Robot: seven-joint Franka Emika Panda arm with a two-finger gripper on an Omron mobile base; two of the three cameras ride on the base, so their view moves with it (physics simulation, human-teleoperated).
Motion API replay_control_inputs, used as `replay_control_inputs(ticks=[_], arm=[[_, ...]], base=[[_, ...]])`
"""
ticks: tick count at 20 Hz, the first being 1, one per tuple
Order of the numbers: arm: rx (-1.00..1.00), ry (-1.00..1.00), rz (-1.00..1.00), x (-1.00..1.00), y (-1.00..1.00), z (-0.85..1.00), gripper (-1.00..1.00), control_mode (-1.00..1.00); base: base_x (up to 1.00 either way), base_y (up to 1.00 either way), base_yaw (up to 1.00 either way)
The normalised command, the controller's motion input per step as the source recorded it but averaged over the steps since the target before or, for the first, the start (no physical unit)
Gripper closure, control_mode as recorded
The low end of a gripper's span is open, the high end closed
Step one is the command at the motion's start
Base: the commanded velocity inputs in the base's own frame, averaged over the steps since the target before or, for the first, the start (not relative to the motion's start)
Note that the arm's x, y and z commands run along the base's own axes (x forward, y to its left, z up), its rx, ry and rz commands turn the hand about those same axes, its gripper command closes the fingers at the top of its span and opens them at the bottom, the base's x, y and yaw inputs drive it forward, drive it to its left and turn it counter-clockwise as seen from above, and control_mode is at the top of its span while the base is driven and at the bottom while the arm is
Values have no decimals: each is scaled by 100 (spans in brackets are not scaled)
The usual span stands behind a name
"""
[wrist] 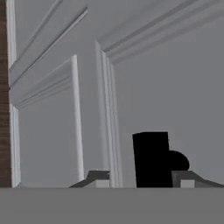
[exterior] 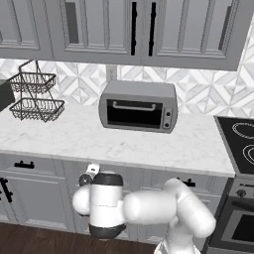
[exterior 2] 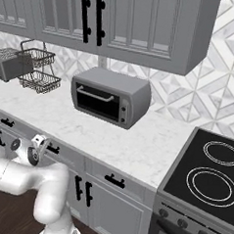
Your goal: Take a straw from the drawer in front and place it inside the glass cup on the dining counter.
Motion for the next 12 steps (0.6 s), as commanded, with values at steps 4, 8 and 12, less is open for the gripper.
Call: replay_control_inputs(ticks=[4, 8, 12], arm=[[0, 21, 2, -100, 55, -100, 100, -100], [0, 14, 0, -100, 99, -100, 100, -100], [0, 27, 0, -100, 100, -100, 100, -100]], base=[[0, 0, 0], [0, 0, 0], [0, 0, 0]])
